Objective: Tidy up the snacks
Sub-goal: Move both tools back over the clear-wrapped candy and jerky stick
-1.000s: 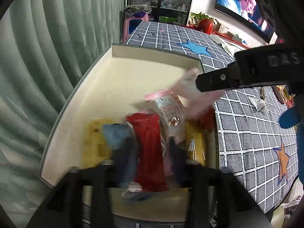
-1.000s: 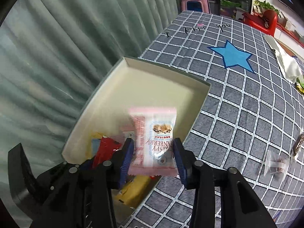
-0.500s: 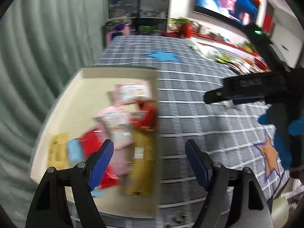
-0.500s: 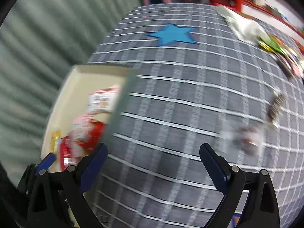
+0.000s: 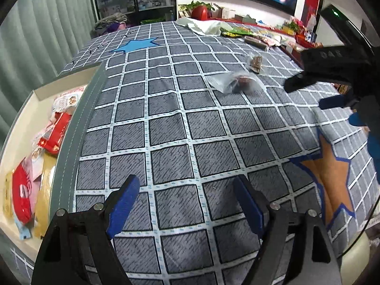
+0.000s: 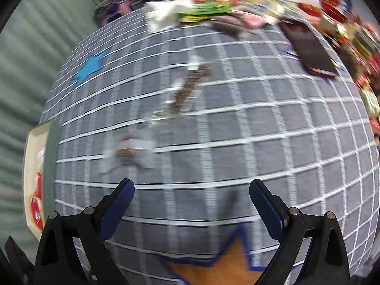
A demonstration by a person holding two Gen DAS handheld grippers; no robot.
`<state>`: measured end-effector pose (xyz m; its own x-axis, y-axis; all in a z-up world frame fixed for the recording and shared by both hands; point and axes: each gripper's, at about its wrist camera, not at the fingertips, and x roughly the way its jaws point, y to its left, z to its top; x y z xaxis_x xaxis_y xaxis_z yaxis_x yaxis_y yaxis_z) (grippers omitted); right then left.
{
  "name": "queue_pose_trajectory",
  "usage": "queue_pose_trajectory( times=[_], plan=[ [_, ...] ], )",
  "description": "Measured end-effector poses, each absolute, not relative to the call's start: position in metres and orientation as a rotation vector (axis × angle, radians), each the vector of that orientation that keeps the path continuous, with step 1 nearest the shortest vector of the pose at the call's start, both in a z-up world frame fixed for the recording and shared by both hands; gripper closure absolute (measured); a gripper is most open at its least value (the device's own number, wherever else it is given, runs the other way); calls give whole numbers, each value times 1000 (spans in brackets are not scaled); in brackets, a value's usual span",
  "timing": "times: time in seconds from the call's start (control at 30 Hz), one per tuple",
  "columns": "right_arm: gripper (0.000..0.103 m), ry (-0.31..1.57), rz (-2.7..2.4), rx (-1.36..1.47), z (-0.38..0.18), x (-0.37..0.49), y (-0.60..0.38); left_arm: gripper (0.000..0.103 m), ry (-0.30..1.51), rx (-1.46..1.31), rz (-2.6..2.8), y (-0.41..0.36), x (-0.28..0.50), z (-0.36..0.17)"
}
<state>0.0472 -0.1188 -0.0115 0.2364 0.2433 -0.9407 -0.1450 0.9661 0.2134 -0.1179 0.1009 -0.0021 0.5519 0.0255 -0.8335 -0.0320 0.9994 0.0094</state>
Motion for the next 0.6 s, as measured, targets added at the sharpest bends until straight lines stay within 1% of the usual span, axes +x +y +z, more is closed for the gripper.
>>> queue_pose_trajectory(
  times=[0.1, 0.13, 0.17, 0.23, 0.43, 0.6],
  plan=[
    [4, 1314, 221, 102, -22, 48, -138, 12, 979, -13, 40, 104, -114, -4],
    [1, 1296, 204, 94, -24, 47, -146, 8, 976, -17, 47, 106, -113, -5],
    [1, 1291, 193, 87, -24, 46, -150, 4, 972, -19, 55, 106, -111, -7],
    [1, 1270, 176, 70, -25, 45, -157, 1, 952, -28, 68, 108, -112, -10],
    [1, 1280, 218, 207, -20, 60, -165, 1, 920, -25, 64, 107, -113, -10],
    [1, 1263, 245, 200, -18, 81, -127, 1, 918, -26, 64, 107, -113, -10]
  ],
)
